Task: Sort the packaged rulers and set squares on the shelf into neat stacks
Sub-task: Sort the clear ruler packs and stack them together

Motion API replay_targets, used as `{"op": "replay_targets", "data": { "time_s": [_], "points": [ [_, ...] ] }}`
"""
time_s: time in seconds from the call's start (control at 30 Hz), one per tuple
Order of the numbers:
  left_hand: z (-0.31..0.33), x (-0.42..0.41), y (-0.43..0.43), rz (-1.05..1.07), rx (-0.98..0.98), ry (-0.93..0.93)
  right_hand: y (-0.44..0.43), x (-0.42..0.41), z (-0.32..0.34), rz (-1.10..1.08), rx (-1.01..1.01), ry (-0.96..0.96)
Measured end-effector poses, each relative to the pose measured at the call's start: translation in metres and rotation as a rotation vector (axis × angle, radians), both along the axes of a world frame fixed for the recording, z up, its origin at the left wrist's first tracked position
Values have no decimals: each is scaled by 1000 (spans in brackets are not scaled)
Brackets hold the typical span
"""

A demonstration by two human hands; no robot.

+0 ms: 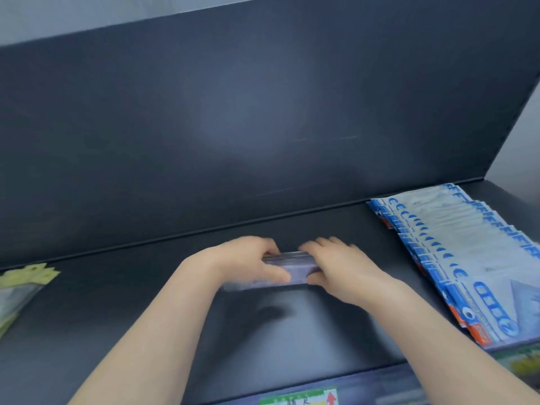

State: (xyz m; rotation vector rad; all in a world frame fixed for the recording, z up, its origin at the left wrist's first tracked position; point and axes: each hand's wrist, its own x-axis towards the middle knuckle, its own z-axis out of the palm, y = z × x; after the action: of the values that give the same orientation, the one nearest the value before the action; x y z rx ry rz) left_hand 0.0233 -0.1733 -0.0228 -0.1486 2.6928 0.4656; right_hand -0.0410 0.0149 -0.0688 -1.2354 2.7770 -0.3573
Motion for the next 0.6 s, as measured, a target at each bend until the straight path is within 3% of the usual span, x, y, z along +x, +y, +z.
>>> {"op": "replay_targets", "data": {
  "time_s": [0.1,0.2,0.33,0.4,0.5,0.6],
  "points": [
    [-6,20,6,-59,-231,130,-4,3,1,65,-49,-6],
    [-9,38,1,43,-275,316,-11,3,1,92,-185,30],
    [-20,64,-11,170,-321,273,-12,6,-11,14,-386,-303],
    [-27,76,-19,307,-232,272,-10,9,-16,-5,-426,-407],
    [-39,81,-24,479,73,364,-16,13,-18,-1,-489,-484],
    [-44,79,-23,470,102,398,-21,16,-17,-26,-520,-528]
  ]
}}
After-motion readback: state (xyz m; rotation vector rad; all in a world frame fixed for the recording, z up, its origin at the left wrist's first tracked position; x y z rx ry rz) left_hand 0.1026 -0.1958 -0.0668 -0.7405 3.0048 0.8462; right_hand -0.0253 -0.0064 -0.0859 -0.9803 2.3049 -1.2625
